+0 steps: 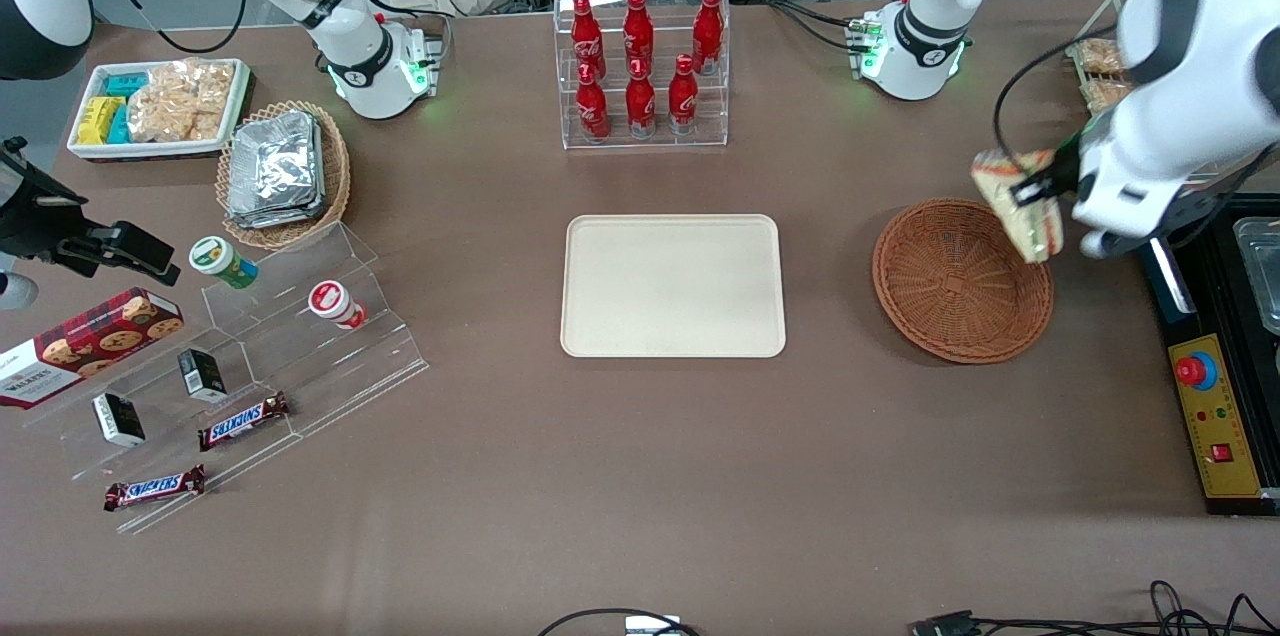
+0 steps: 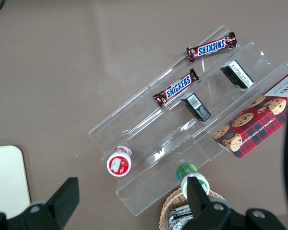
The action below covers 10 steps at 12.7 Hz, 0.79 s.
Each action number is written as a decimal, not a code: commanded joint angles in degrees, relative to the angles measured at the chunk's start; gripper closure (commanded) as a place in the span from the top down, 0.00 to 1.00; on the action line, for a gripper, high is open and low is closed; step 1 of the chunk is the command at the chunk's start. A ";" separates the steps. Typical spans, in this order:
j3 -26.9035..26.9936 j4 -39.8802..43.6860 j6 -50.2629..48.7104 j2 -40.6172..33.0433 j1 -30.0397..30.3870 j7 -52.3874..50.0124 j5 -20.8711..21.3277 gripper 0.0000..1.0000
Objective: Place sandwich from basket to tray
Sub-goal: 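Lift the sandwich out of the basket with the left gripper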
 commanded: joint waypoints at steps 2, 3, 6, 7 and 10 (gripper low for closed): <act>-2.51 14.30 -9.00 3.96 -0.06 8.25 0.24 0.00; -4.96 15.70 -9.01 4.57 -0.06 8.17 0.24 0.00; -19.43 22.65 -9.71 10.71 -0.93 1.01 4.53 0.00; -24.62 25.71 -9.45 14.56 -1.02 -4.78 6.02 0.00; -35.37 35.12 -8.66 27.39 -5.30 -25.61 10.94 0.00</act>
